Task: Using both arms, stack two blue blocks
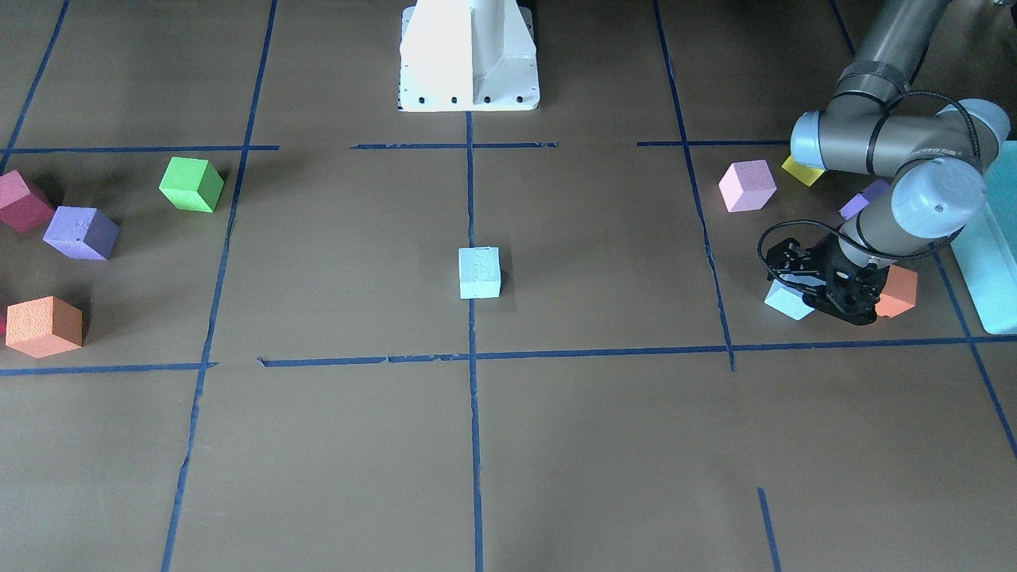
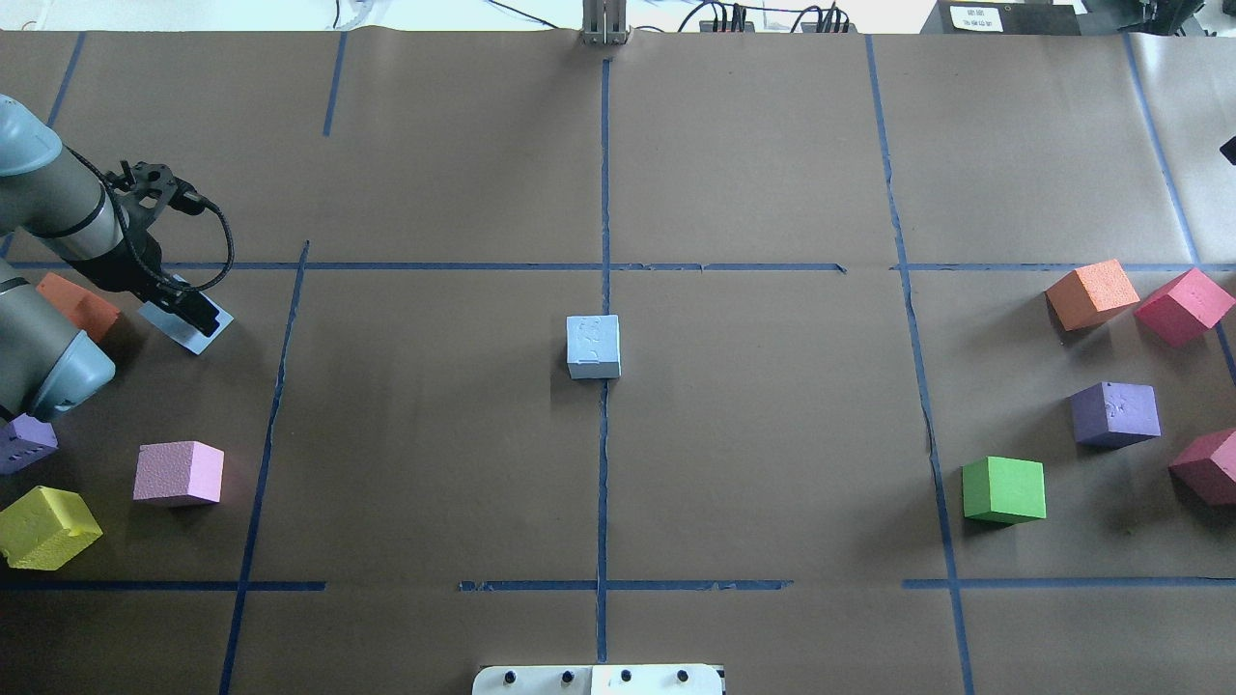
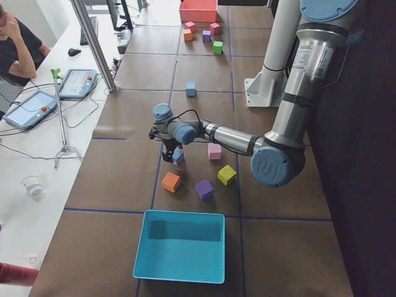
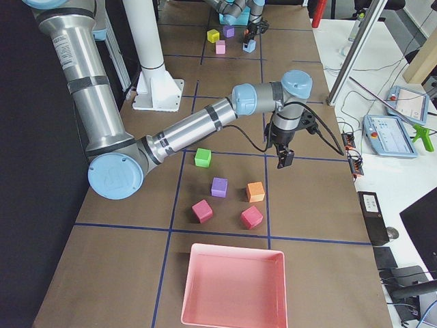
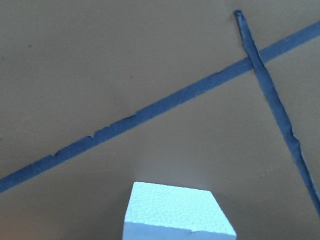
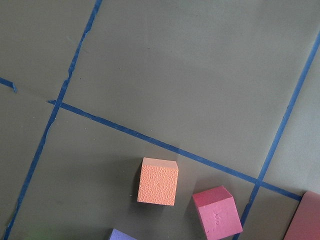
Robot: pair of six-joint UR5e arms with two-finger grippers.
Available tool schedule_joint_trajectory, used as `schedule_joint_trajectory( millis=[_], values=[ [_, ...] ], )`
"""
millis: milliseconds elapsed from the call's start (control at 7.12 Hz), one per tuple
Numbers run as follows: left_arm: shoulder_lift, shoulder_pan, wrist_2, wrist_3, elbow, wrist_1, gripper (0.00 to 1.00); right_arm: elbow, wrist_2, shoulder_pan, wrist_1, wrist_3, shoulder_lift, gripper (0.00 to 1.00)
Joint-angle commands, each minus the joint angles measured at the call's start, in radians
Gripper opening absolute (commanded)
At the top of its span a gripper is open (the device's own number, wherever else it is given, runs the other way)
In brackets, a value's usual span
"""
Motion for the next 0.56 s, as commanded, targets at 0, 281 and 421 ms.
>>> schedule_joint_trajectory(
  millis=[0, 281, 421],
  values=[
    [0.0, -0.001, -0.003, -0.007, -0.005, 0.001, 0.24, 0.002, -0.001, 0.0, 0.002, 0.002, 0.002, 0.99],
    [0.001, -0.005, -0.008, -0.008, -0.039, 0.009, 0.04, 0.002, 0.001, 0.008, 0.0, 0.002, 0.002, 0.99],
    [0.012, -0.019, -0.008, -0.008, -0.1, 0.04, 0.02, -0.001, 0.0, 0.011, -0.002, 0.005, -0.012, 0.99]
  ],
)
